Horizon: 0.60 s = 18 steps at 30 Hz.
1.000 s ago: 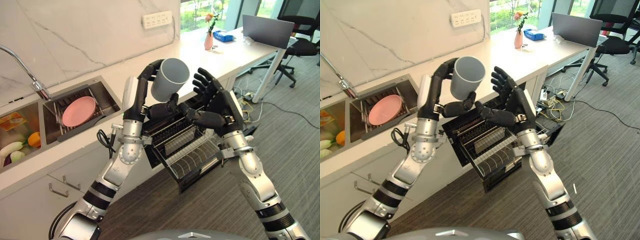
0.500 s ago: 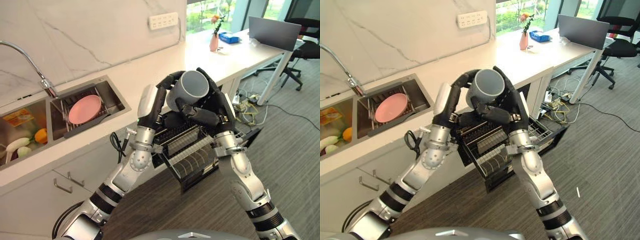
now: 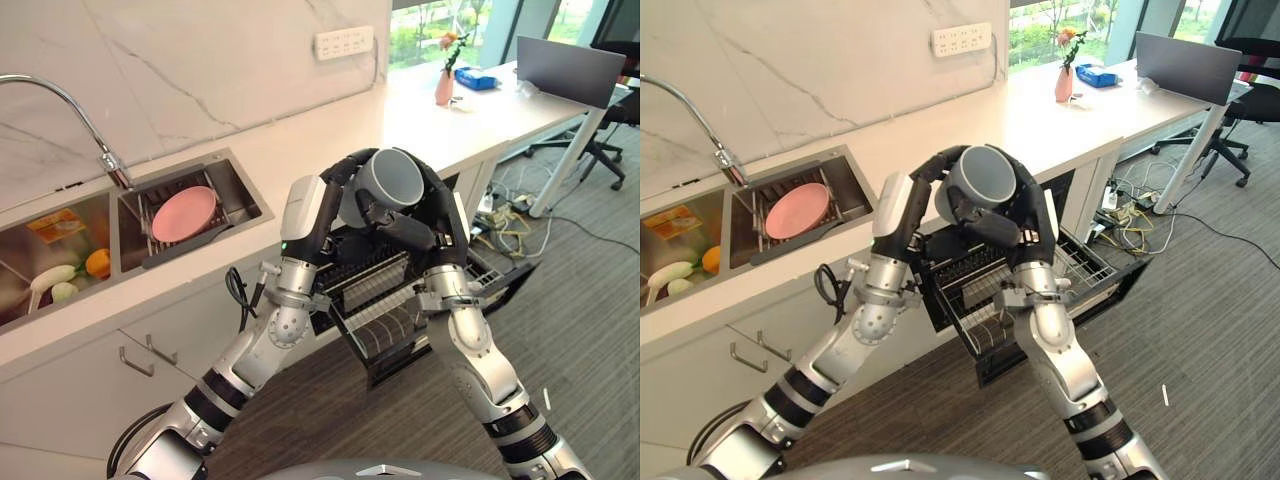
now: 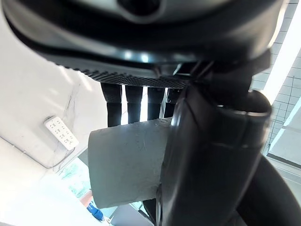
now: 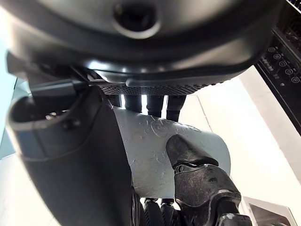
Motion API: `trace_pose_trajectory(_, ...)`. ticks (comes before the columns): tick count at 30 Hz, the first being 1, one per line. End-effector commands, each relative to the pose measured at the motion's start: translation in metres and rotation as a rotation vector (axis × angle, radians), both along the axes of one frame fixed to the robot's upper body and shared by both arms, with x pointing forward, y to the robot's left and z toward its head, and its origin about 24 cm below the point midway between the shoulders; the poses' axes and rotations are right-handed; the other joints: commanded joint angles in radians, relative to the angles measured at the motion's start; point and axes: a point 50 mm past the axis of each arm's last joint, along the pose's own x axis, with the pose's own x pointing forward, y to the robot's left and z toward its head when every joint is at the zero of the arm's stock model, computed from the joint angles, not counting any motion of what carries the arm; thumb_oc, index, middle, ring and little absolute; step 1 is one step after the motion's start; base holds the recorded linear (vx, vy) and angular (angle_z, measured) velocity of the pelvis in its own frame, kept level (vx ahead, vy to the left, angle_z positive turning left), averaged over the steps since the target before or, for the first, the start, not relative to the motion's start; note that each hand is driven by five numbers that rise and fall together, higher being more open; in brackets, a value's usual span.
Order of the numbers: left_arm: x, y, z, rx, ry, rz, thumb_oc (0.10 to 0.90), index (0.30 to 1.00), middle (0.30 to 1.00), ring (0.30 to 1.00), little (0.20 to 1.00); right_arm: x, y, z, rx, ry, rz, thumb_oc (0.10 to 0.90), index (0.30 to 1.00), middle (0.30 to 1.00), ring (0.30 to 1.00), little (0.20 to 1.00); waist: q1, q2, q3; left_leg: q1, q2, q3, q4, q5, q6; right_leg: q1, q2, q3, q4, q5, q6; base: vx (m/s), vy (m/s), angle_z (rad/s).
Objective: Place the dishes in the dishwasher.
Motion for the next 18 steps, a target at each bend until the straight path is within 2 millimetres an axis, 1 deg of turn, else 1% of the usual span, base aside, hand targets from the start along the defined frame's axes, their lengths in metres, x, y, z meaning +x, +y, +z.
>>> trace_pose_trajectory(1,-0.002,-0.025,0.016,0.094,-0.145,-0.127,0.400,0.300,0.300,0.300,0.300,-0.004,0.031,0.082,0.069,-0.419,0.120,0.400,0.300,0.300,0.300,0.300,0.006,-0.054,-0.024,0.063,0.023,-0.024,0.010,-0.035,-0.067,-0.057,0.017,-0.030,0.030,-0.001,0.021,0.00,0.000,0.00)
trace_pose_trajectory(2,-0.002,-0.023,0.014,0.091,-0.136,-0.123,0.400,0.300,0.300,0.300,0.300,-0.004,0.029,0.081,0.070,-0.418,0.111,0.400,0.300,0.300,0.300,0.300,0.007,-0.054,-0.024,0.063,0.023,-0.026,0.010,-0.035,-0.067,-0.056,0.017,-0.030,0.030,-0.001,0.020,0.00,0.000,0.00)
trace_pose_trajectory(3,-0.002,-0.019,0.010,0.079,-0.107,-0.109,0.800,0.900,0.900,0.900,0.900,-0.004,0.023,0.081,0.063,-0.421,0.076,0.400,0.300,0.300,0.300,0.300,0.009,-0.053,-0.022,0.062,0.024,-0.028,0.009,-0.035,-0.067,-0.055,0.017,-0.034,0.029,-0.002,0.019,0.00,-0.012,0.03)
trace_pose_trajectory(5,-0.002,-0.012,0.002,0.070,-0.068,-0.083,0.800,0.900,0.900,0.900,0.900,-0.004,0.015,0.081,0.050,-0.429,0.014,0.400,0.300,0.300,0.300,0.300,0.010,-0.053,-0.022,0.062,0.023,-0.032,0.009,-0.035,-0.067,-0.054,0.016,-0.038,0.028,-0.001,0.020,0.01,-0.010,0.06)
trace_pose_trajectory(7,-0.002,0.005,-0.008,0.051,-0.027,-0.013,0.800,0.900,0.900,0.900,0.900,-0.006,-0.006,0.086,-0.093,-0.507,-0.196,0.400,0.300,0.300,0.300,0.300,0.014,-0.050,-0.022,0.061,0.022,-0.036,0.009,-0.035,-0.066,-0.052,0.017,-0.043,0.027,-0.001,0.021,0.03,-0.007,0.06)
trace_pose_trajectory(8,-0.002,0.005,-0.008,0.051,-0.027,-0.013,0.800,0.900,0.900,0.900,0.900,-0.006,-0.006,0.086,-0.093,-0.507,-0.196,0.400,0.300,0.300,0.300,0.300,0.014,-0.050,-0.022,0.061,0.022,-0.036,0.009,-0.035,-0.066,-0.052,0.017,-0.043,0.027,-0.001,0.021,0.02,-0.003,0.07)
trace_pose_trajectory(9,-0.003,0.009,-0.010,0.040,-0.022,0.004,0.800,0.900,0.900,0.900,0.900,-0.006,-0.011,0.087,-0.121,-0.519,-0.247,0.400,0.300,0.300,0.300,0.300,0.016,-0.050,-0.021,0.061,0.022,-0.038,0.009,-0.035,-0.066,-0.052,0.017,-0.045,0.027,-0.001,0.021,0.01,0.001,0.06)
trace_pose_trajectory(10,-0.004,0.027,-0.019,0.012,0.007,0.084,0.800,0.900,0.900,0.900,0.900,-0.004,-0.022,0.087,-0.162,-0.532,-0.362,0.400,0.300,0.300,0.300,0.300,0.026,-0.048,-0.018,0.059,0.021,-0.044,0.010,-0.034,-0.066,-0.051,0.016,-0.050,0.026,-0.002,0.021,0.01,-0.003,0.07)
trace_pose_trajectory(11,-0.006,0.033,-0.023,0.004,0.022,0.110,0.800,0.900,0.900,0.900,0.900,-0.002,-0.025,0.085,-0.156,-0.518,-0.368,0.400,0.300,0.300,0.300,0.300,0.030,-0.048,-0.016,0.057,0.021,-0.047,0.010,-0.033,-0.066,-0.051,0.015,-0.052,0.027,-0.002,0.021,0.01,-0.005,0.04)
trace_pose_trajectory(13,-0.010,0.051,-0.037,-0.014,0.089,0.191,0.800,0.900,0.900,0.900,0.900,0.000,-0.031,0.082,-0.154,-0.491,-0.382,0.400,0.300,0.300,0.300,0.300,0.039,-0.049,-0.012,0.052,0.020,-0.056,0.010,-0.031,-0.066,-0.052,0.015,-0.058,0.028,-0.004,0.020,0.00,-0.009,0.09)
trace_pose_trajectory(14,-0.010,0.051,-0.037,-0.014,0.089,0.191,0.800,0.900,0.900,0.900,0.900,0.000,-0.031,0.082,-0.154,-0.491,-0.382,0.400,0.300,0.300,0.300,0.300,0.039,-0.049,-0.012,0.052,0.020,-0.056,0.010,-0.031,-0.066,-0.052,0.015,-0.058,0.028,-0.004,0.020,0.01,-0.008,0.12)
trace_pose_trajectory(15,-0.012,0.059,-0.044,-0.017,0.119,0.221,0.800,0.900,0.900,0.900,0.900,0.000,-0.033,0.081,-0.162,-0.487,-0.384,0.400,0.300,0.300,0.300,0.300,0.044,-0.049,-0.011,0.049,0.020,-0.059,0.010,-0.030,-0.066,-0.053,0.014,-0.061,0.030,-0.004,0.020,0.00,-0.011,0.13)
trace_pose_trajectory(16,-0.016,0.074,-0.058,0.002,0.180,0.283,0.800,0.900,0.900,0.900,0.900,0.002,-0.038,0.080,-0.211,-0.485,-0.384,0.400,0.300,0.300,0.300,0.300,0.056,-0.050,-0.006,0.041,0.017,-0.067,0.011,-0.028,-0.066,-0.057,0.013,-0.068,0.034,-0.004,0.018,-0.01,-0.017,0.17)
trace_pose_trajectory(18,-0.021,0.088,-0.070,0.043,0.229,0.333,0.800,0.900,0.900,0.900,0.900,0.010,-0.043,0.072,-0.321,-0.440,-0.376,0.400,0.300,0.300,0.300,0.300,0.072,-0.054,0.005,0.026,0.017,-0.080,0.013,-0.024,-0.068,-0.063,0.010,-0.079,0.037,-0.004,0.017,-0.03,-0.021,0.18)
